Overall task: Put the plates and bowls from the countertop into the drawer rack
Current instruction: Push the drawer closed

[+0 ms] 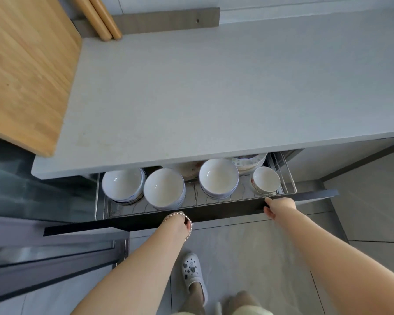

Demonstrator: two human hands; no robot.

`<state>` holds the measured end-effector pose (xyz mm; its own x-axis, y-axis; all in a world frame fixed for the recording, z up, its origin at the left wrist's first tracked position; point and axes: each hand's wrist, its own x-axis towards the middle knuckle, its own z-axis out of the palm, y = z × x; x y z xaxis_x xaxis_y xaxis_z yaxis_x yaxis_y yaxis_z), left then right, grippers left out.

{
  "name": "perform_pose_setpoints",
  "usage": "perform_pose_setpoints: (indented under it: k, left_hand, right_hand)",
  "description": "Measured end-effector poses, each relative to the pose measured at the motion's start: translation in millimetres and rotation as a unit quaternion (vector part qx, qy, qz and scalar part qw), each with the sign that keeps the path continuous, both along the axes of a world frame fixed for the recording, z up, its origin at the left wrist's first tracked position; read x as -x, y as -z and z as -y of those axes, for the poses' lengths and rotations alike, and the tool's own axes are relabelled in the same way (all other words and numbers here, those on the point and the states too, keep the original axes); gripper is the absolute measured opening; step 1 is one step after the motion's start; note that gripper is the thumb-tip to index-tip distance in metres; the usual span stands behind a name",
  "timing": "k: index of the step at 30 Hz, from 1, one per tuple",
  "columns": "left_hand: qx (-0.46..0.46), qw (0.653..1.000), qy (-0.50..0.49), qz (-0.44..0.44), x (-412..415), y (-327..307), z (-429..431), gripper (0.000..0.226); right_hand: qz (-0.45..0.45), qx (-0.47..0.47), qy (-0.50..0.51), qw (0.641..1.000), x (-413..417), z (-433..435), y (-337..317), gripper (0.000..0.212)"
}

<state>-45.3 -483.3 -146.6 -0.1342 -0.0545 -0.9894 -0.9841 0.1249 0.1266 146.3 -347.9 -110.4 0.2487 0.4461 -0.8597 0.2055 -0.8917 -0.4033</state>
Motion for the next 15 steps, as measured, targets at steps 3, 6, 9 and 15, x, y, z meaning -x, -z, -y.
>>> perform_pose_setpoints:
  k: [3,6,9,15]
  left_hand:
    - [0.013,1.0,0.011,0.003,14,-8,-13,0.034]
    - [-0.022,0.998,0.051,-0.025,21,-13,-26,0.047]
    - [-0.047,0.993,0.077,-0.077,25,-20,-39,0.047]
    - [-0.016,0.997,-0.018,-0.074,53,-13,-75,0.019]
  right_hand:
    - [-0.025,-0.024,-0.011,0.999,17,-19,0,0.036]
    - [-0.046,-0.015,0.005,0.999,28,-35,1,0.029]
    - [-0.071,-0.011,0.025,0.997,34,-56,5,0.008]
    - [-0.15,-0.015,0.082,0.985,51,-84,13,0.055]
